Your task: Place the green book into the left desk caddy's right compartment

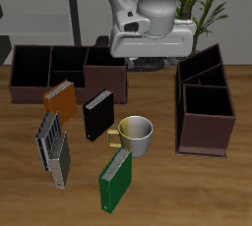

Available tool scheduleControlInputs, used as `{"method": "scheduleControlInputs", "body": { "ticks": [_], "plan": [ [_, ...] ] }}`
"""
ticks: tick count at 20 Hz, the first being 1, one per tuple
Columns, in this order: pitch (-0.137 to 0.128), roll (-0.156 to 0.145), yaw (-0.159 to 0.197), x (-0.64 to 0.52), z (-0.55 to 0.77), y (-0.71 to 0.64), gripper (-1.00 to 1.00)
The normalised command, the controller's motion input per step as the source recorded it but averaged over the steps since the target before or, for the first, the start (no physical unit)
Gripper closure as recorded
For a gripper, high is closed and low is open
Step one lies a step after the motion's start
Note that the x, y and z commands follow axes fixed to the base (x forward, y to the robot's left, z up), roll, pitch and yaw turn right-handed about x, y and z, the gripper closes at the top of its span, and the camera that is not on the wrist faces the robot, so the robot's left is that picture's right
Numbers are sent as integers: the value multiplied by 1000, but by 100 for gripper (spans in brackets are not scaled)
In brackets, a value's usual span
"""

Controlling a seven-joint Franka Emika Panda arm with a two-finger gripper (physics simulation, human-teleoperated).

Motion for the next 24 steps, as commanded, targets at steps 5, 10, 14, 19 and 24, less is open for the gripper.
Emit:
{"method": "scheduleControlInputs", "body": {
  "ticks": [5, 10, 14, 19, 24],
  "plan": [
    [33, 9, -28, 406, -124, -233, -100],
    [5, 5, -68, 320, -80, -350, -100],
    [-34, -7, -69, 264, -35, -215, -100],
    [27, -4, -26, 263, -70, -130, -100],
    [48, 42, -17, 328, -86, -55, -100]
  ]
}}
